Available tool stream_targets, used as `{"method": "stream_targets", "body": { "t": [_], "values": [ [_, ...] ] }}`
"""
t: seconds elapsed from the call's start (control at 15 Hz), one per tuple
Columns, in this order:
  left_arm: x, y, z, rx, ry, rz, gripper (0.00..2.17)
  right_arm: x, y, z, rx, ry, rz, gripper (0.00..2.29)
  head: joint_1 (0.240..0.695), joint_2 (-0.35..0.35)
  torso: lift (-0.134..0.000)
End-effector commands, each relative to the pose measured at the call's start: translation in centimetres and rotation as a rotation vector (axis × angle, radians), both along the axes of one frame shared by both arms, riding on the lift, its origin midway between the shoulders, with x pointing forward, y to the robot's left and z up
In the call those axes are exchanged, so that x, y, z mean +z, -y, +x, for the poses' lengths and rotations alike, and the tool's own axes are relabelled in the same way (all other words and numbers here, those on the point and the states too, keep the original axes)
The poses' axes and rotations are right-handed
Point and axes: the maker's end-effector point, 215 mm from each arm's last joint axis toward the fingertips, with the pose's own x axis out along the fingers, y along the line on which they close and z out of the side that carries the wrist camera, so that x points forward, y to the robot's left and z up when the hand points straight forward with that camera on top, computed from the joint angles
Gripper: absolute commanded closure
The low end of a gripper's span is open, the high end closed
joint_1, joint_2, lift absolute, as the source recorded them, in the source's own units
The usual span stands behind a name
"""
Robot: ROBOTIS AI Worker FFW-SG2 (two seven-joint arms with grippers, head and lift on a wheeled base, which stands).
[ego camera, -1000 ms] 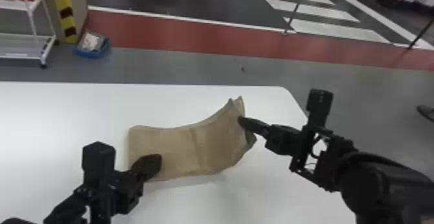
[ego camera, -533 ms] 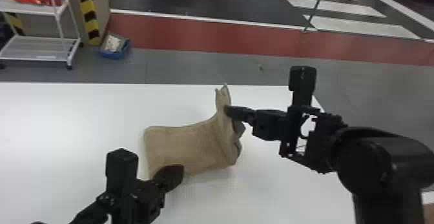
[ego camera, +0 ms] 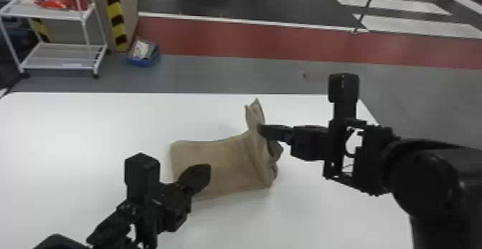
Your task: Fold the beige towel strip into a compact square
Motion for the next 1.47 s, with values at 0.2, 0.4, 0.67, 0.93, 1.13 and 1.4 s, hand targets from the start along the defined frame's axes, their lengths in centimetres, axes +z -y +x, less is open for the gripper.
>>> {"method": "stream_targets", "body": {
  "t": [0.2, 0.4, 0.67, 0.93, 1.13, 1.4],
  "values": [
    [-3.4, -2.6, 1.4, 0.023, -0.054, 0.081, 1.88, 0.2, -0.3, -0.8, 0.013, -0.011, -0.003, 1.21, 0.695, -0.140, -0.124],
    [-4.6, -2.9, 0.1, 0.026, -0.083, 0.125, 1.88, 1.8, -0.4, 0.4, 0.018, 0.019, -0.002, 1.21, 0.695, -0.125, -0.124],
    [-4.4, -2.0, -1.1, 0.014, -0.088, 0.124, 1.88, 3.1, -2.1, 1.3, 0.050, 0.044, -0.002, 1.21, 0.695, -0.114, -0.124],
    [-4.9, -0.3, -1.5, -0.004, -0.100, 0.116, 1.88, 1.5, -5.5, -0.3, 0.108, 0.015, -0.002, 1.21, 0.695, -0.111, -0.124],
    [-5.2, 0.0, -1.5, -0.006, -0.107, 0.112, 1.88, 0.8, -8.4, -1.2, 0.152, 0.025, -0.016, 1.21, 0.695, -0.093, -0.124],
    [-5.0, 0.1, -1.6, -0.010, -0.103, 0.105, 1.88, -0.6, -9.6, -1.6, 0.164, 0.009, -0.054, 1.21, 0.695, -0.058, -0.124]
  ]
}}
